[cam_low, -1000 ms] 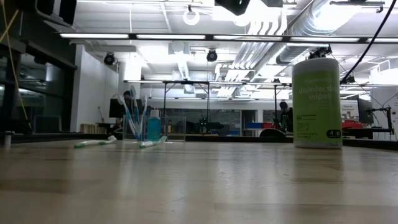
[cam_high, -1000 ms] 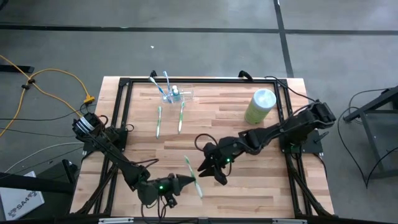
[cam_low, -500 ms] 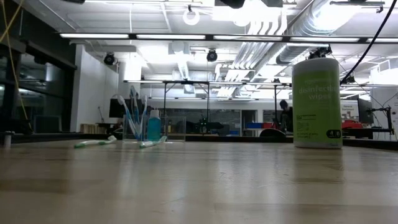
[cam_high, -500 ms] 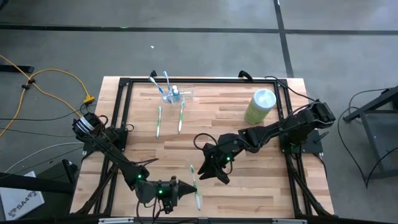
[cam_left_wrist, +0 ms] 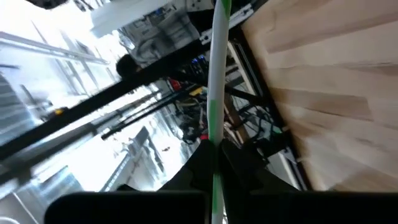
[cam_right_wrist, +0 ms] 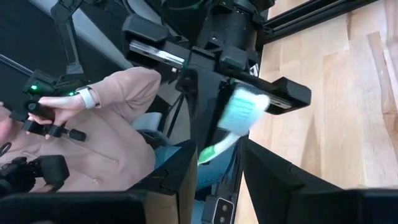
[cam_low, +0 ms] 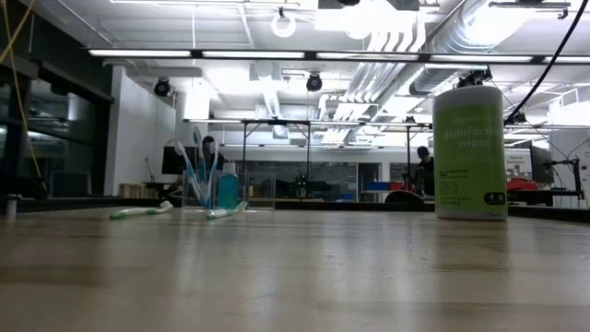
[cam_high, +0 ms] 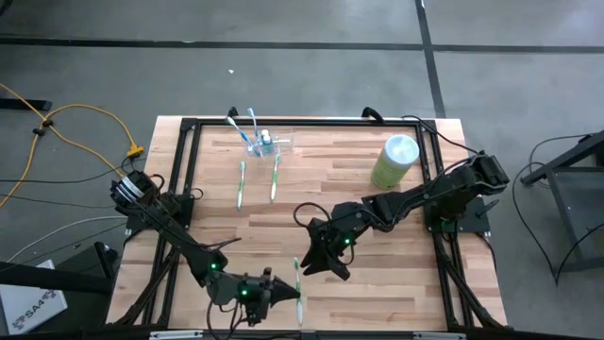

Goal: Pick & Place toothbrushing station
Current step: Put the bottom green toothbrush into the right section of the transparent organizer

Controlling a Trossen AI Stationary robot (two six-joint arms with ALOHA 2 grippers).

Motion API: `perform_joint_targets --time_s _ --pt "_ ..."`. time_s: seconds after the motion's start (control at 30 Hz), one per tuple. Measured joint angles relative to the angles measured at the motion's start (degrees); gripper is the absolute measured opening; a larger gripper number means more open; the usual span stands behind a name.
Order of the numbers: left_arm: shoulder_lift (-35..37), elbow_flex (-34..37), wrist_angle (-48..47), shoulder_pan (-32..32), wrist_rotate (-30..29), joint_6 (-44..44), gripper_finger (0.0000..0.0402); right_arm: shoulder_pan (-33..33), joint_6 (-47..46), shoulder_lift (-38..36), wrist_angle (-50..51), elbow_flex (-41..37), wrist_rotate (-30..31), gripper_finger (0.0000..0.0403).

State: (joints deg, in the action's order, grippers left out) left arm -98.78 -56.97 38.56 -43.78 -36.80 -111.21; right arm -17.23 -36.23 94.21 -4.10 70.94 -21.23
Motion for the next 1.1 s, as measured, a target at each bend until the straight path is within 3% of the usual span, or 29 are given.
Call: perform_joint_targets --time_s 1.1 --pt "0.0 0.0 2.7 4.4 6.6 -5.0 0.0003 -1.6 0.6 0.0 0.4 0.0 1.8 0.0116"
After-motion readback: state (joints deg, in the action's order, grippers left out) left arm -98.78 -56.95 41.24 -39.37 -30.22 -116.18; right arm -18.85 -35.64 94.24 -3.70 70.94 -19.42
